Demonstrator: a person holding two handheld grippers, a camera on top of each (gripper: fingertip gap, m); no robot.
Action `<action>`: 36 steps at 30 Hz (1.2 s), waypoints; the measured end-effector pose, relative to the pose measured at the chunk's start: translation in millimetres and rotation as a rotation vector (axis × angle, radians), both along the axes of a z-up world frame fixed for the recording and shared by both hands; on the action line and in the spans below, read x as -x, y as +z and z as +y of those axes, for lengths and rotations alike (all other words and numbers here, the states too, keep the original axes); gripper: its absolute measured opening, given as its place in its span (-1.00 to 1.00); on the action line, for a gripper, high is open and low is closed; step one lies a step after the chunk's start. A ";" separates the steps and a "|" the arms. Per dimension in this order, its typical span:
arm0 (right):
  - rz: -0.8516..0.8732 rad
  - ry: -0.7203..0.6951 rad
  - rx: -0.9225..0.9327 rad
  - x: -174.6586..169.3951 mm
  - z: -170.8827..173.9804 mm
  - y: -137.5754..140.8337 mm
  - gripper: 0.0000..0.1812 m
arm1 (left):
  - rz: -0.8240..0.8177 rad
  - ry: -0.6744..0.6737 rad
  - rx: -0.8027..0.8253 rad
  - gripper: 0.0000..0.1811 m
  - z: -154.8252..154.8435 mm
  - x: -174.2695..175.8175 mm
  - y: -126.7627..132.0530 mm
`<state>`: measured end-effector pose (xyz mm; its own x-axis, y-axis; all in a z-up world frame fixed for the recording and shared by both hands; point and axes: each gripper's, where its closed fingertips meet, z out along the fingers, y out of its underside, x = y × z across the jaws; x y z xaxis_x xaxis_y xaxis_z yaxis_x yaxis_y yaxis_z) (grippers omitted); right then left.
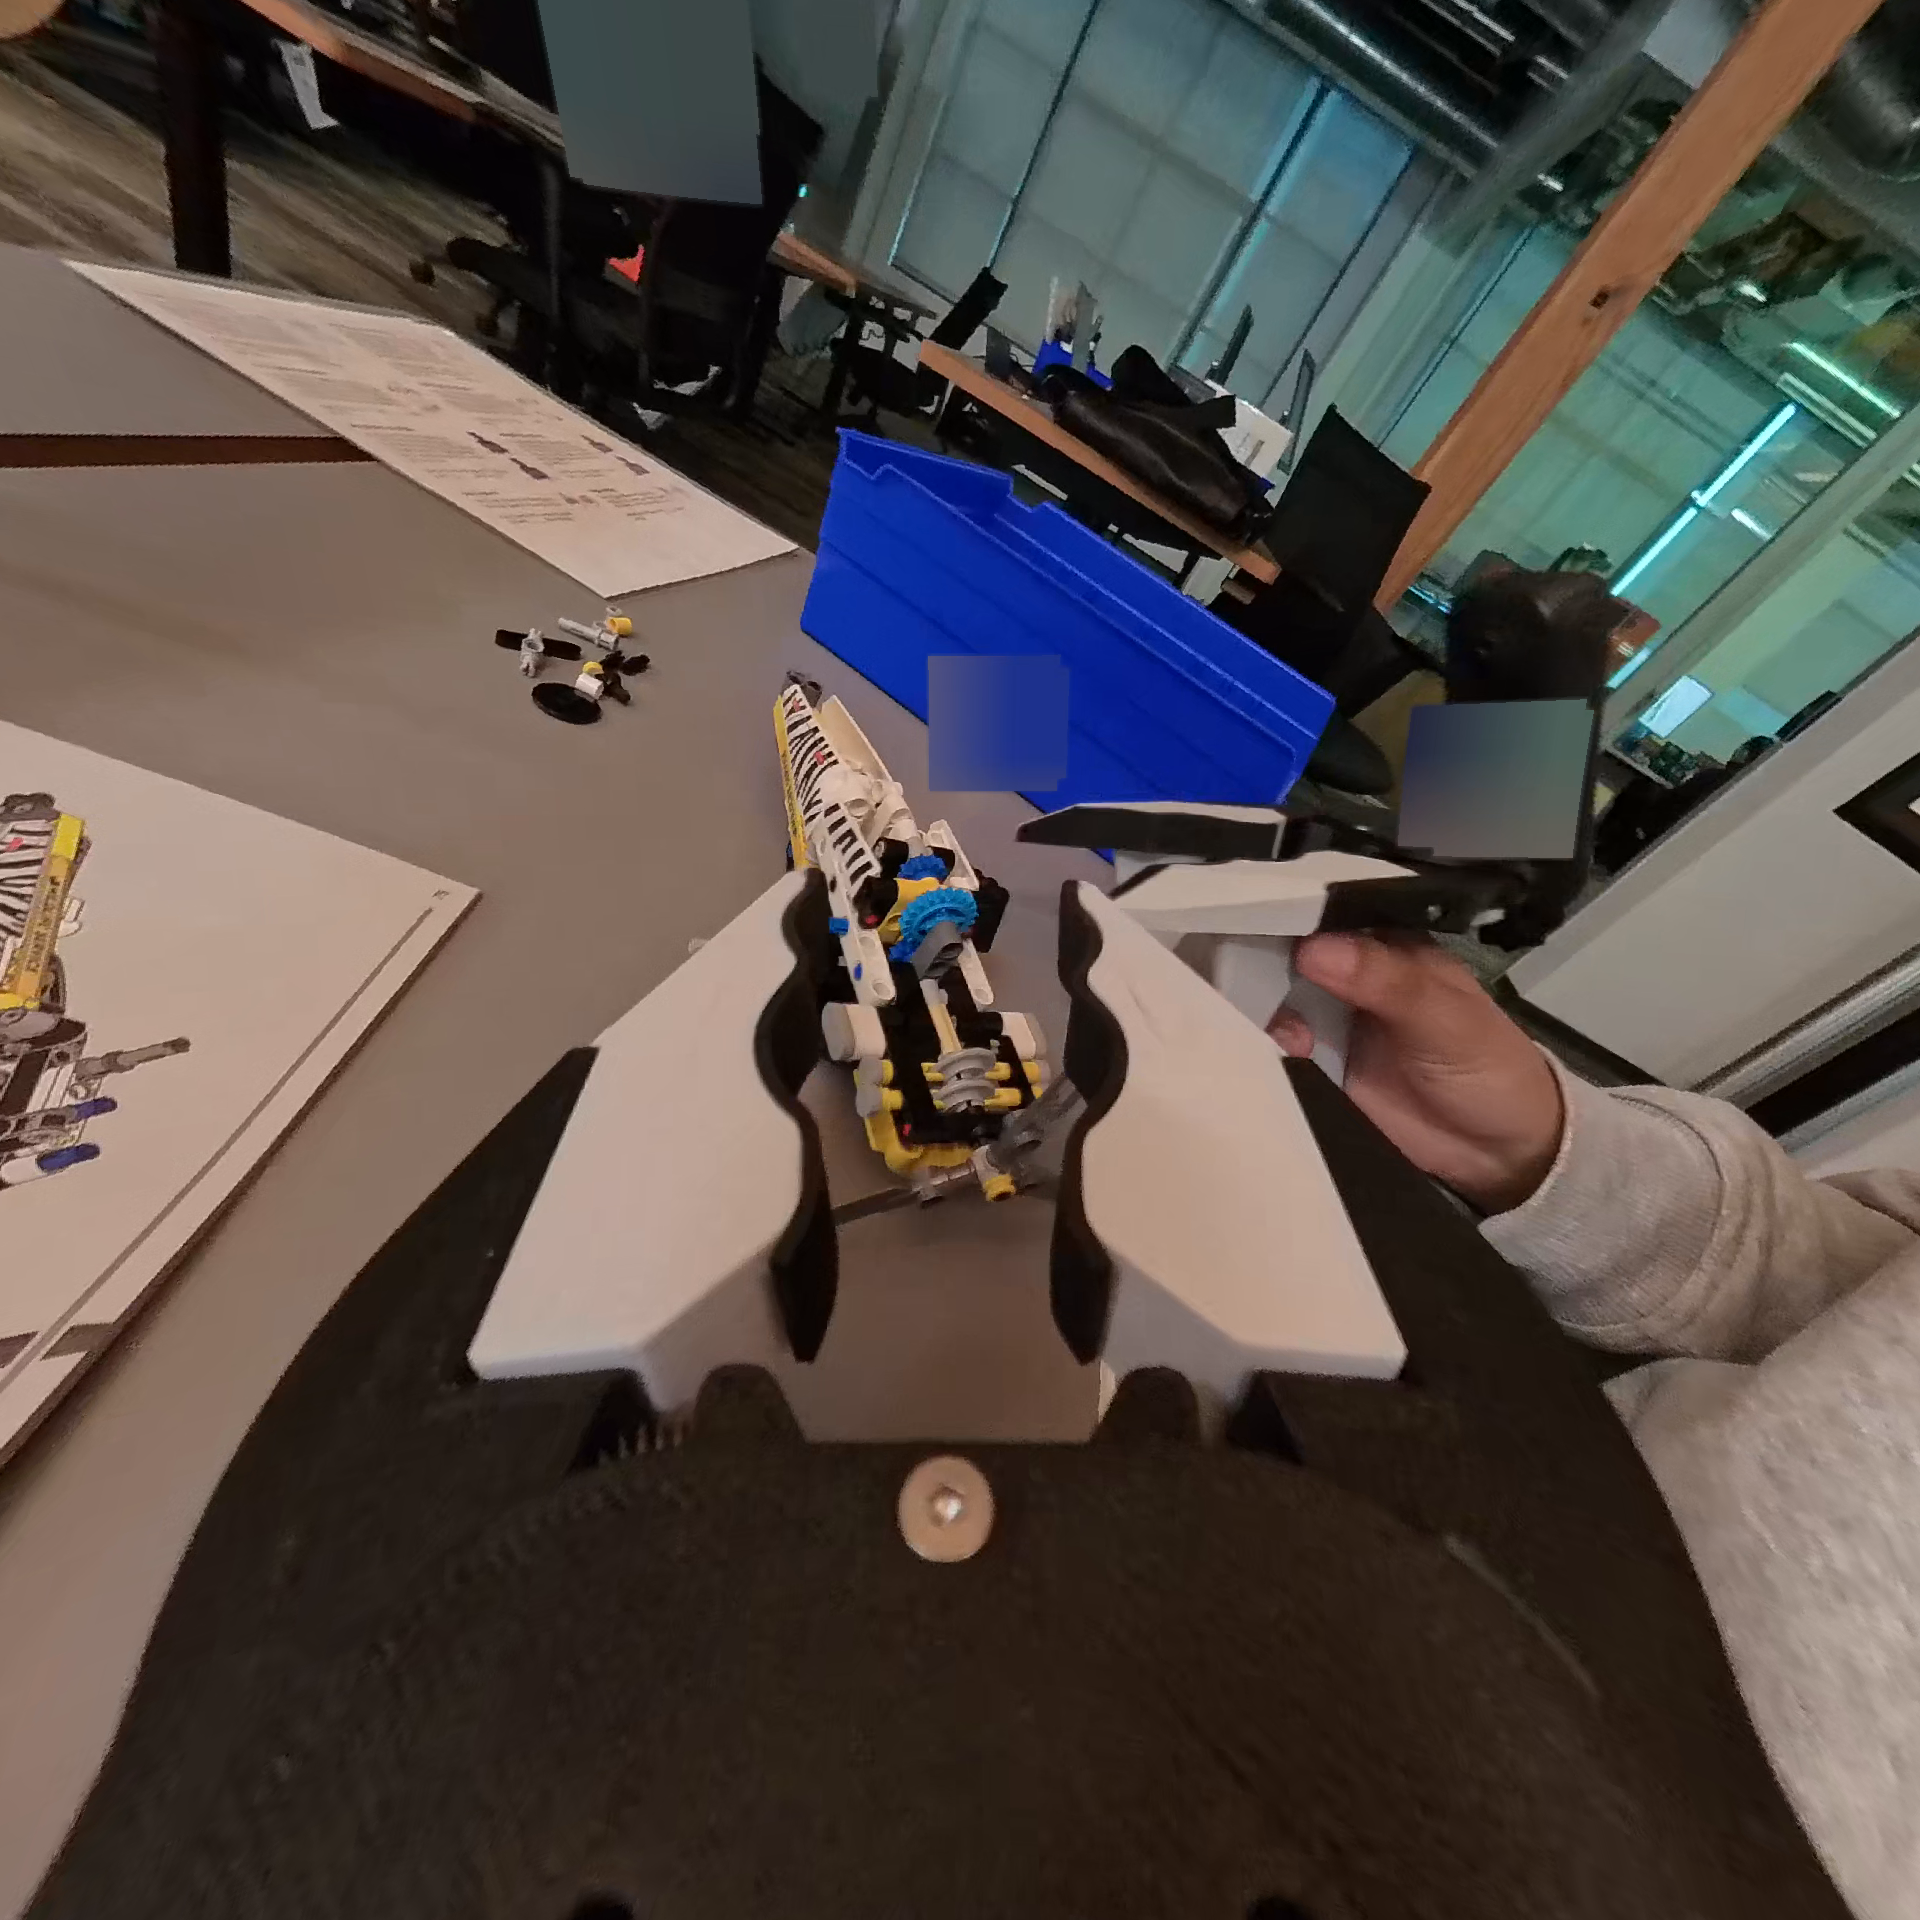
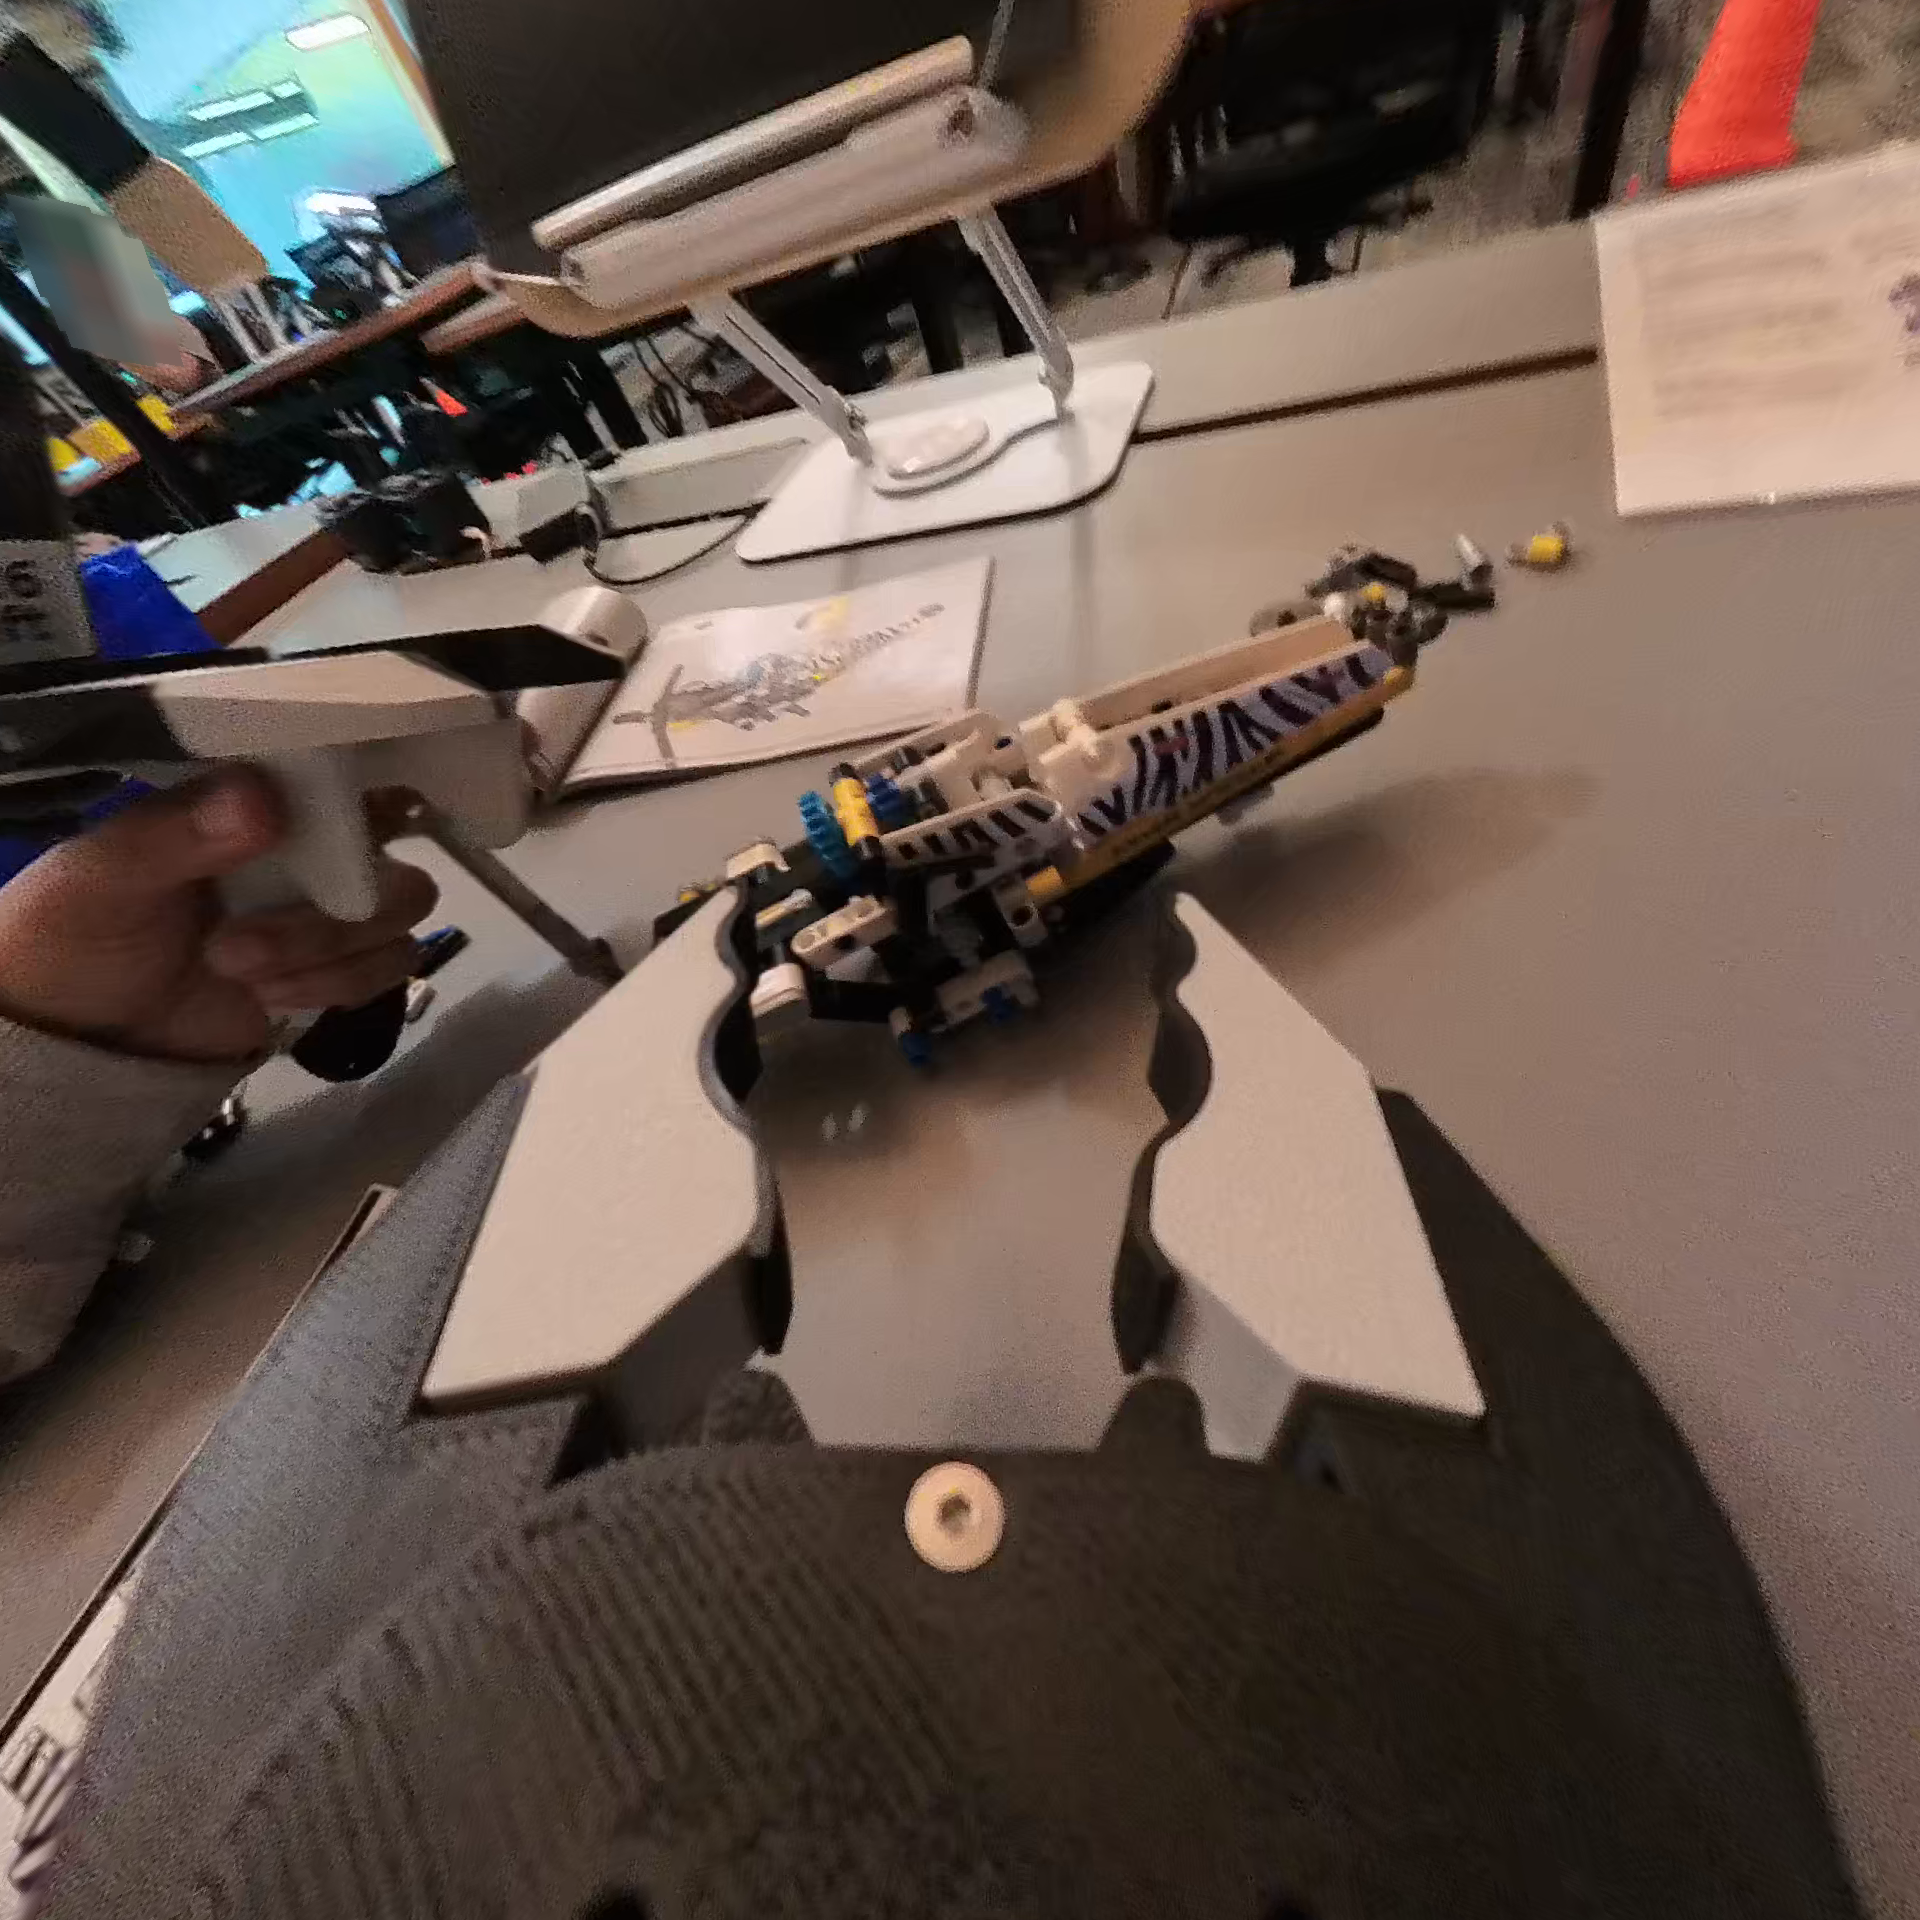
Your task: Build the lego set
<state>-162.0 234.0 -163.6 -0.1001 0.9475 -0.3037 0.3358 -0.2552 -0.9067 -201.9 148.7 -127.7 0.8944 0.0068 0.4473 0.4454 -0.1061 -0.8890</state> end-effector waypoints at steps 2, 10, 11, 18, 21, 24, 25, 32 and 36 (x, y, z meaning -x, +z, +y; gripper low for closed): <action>-0.029 0.031 0.033 2.9 -2.9 -4.5 -0.13 | 0.006 -0.002 -0.006 -0.54 1.0 -1.5 0.3; 0.030 0.115 0.155 4.4 -8.1 5.4 -0.16 | -0.019 0.025 0.001 -0.57 2.0 5.0 -8.2; 0.026 0.120 0.159 5.0 -9.1 5.0 -0.16 | -0.024 0.023 0.007 -0.57 3.0 5.0 -10.9; 0.120 0.138 0.218 11.4 -13.0 19.4 -0.27 | 0.000 0.055 0.000 -0.58 4.1 12.1 -14.0; 0.193 0.152 0.088 8.2 -18.1 29.3 -0.41 | -0.014 0.038 -0.039 -0.67 3.9 15.0 -8.3; 0.183 0.156 -0.080 8.1 -20.9 25.3 -0.36 | -0.008 0.028 -0.042 -0.68 9.2 16.3 -4.8; 0.162 0.165 -0.091 9.1 -21.8 22.0 -0.35 | -0.004 0.016 -0.032 -0.68 12.6 14.8 -4.9; 0.021 0.153 0.114 9.1 -17.5 4.9 -0.35 | 0.153 -0.057 0.152 -0.66 38.6 1.1 -27.6; 0.007 0.181 0.158 10.1 -19.4 3.3 -0.35 | 0.184 -0.088 0.203 -0.66 46.8 -3.4 -36.6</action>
<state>-172.1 214.6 -160.3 -0.2665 0.8547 -0.4454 0.3827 -0.3303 -0.8628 -198.6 195.5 -164.3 0.9615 -0.0012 0.2746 0.2597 -0.3214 -0.9106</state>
